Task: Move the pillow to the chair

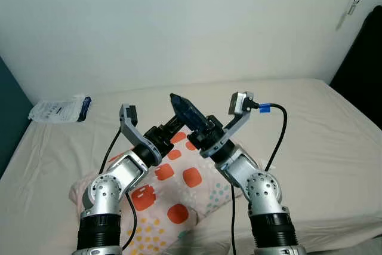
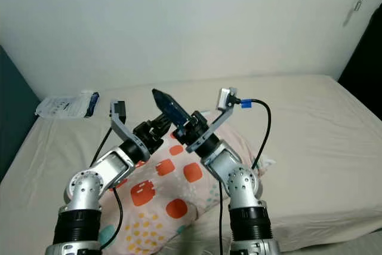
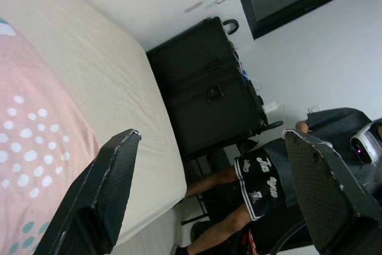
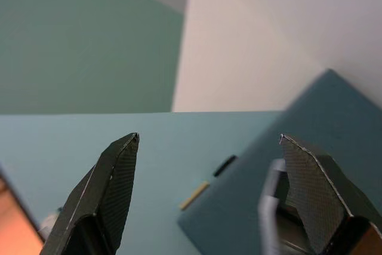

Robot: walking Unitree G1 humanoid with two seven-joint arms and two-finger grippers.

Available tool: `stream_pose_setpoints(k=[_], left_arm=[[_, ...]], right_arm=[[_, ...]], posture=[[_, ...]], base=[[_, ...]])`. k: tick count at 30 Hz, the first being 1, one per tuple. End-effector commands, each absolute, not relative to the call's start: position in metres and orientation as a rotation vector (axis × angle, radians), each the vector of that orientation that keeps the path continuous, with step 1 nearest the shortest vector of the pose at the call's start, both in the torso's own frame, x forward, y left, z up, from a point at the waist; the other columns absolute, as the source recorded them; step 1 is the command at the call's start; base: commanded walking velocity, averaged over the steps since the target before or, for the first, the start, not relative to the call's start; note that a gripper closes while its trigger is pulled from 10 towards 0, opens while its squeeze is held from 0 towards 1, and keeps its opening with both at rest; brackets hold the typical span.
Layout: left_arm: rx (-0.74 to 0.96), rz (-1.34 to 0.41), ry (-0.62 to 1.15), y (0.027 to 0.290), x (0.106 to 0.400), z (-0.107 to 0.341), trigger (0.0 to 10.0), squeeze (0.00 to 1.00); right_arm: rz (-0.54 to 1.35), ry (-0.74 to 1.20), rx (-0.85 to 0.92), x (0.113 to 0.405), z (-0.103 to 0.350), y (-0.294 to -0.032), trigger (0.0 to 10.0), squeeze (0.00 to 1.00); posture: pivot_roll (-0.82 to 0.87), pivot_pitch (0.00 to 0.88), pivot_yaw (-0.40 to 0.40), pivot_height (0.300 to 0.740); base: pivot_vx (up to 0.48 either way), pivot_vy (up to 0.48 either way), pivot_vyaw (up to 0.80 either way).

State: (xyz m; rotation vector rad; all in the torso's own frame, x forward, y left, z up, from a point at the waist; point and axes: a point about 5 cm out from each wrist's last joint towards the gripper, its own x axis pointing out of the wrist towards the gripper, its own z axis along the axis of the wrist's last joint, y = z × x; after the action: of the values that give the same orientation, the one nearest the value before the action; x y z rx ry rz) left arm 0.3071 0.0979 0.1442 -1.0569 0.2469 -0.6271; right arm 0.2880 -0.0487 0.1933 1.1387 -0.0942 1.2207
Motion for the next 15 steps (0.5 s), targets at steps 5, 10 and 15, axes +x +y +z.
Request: stream_pose_setpoints(k=[5, 10, 15], left_arm=[[-1.062, -0.613, 0.265, 0.101, 0.308, 0.14, 10.0, 0.0], [-1.06, -0.622, 0.264, 0.099, 0.31, 0.142, 10.0, 0.0], [-1.06, -0.632, 0.247, 0.098, 0.312, 0.148, 10.0, 0.0]], right_arm=[[1.423, -0.287, 1.233, 0.271, 0.235, -0.045, 10.0, 0.0], [1.444, -0.297, 1.234, 0.269, 0.237, -0.047, 10.0, 0.0], [1.366, -0.207, 1.236, 0.274, 0.215, -0.044, 10.0, 0.0]], posture=[[0.08, 0.0, 0.036, 0.74], [0.07, 0.0, 0.039, 0.74], [0.07, 0.0, 0.037, 0.74]], base=[[0.0, 0.0, 0.0], [0.0, 0.0, 0.0], [0.0, 0.0, 0.0]])
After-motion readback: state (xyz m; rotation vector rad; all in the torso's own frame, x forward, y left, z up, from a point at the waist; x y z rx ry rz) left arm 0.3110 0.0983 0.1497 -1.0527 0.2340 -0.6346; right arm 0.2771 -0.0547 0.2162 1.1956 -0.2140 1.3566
